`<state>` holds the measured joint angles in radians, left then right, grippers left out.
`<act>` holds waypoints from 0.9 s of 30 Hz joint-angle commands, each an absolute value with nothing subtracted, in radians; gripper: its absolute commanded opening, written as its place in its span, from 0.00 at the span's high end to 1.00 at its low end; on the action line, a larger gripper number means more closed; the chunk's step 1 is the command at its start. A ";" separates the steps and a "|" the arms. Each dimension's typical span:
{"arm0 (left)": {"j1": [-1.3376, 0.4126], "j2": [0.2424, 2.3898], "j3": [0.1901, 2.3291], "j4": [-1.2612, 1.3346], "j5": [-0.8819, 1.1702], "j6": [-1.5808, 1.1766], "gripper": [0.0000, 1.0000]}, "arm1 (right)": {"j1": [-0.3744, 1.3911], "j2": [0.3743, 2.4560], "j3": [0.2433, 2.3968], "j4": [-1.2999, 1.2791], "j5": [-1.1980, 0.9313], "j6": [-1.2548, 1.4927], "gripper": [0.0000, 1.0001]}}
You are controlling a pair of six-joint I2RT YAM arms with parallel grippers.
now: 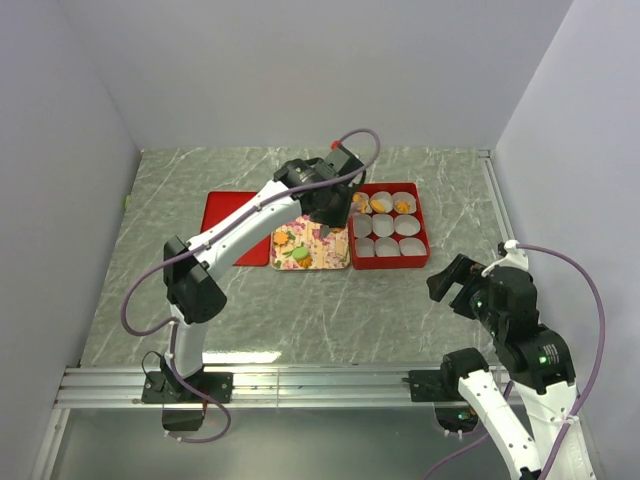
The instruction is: Pack the cookies
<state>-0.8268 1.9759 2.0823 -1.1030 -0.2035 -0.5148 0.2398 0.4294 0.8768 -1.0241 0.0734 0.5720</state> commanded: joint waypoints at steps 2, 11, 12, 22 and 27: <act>-0.887 1.968 2.172 -1.039 -0.101 -0.514 0.67 | 0.248 0.405 0.882 -0.983 0.106 0.577 0.03; -0.905 2.063 2.217 -0.898 0.037 -0.564 0.68 | 0.247 0.399 0.885 -0.992 0.101 0.565 0.03; -0.905 2.068 2.204 -0.885 0.061 -0.572 0.68 | 0.247 0.399 0.884 -0.992 0.100 0.565 0.03; -0.905 2.147 2.178 -0.769 0.103 -0.610 0.68 | 0.247 0.406 0.881 -0.992 0.080 0.555 0.03; -0.907 2.177 2.195 -0.769 0.080 -0.611 0.68 | 0.247 0.422 0.881 -0.988 0.074 0.549 0.03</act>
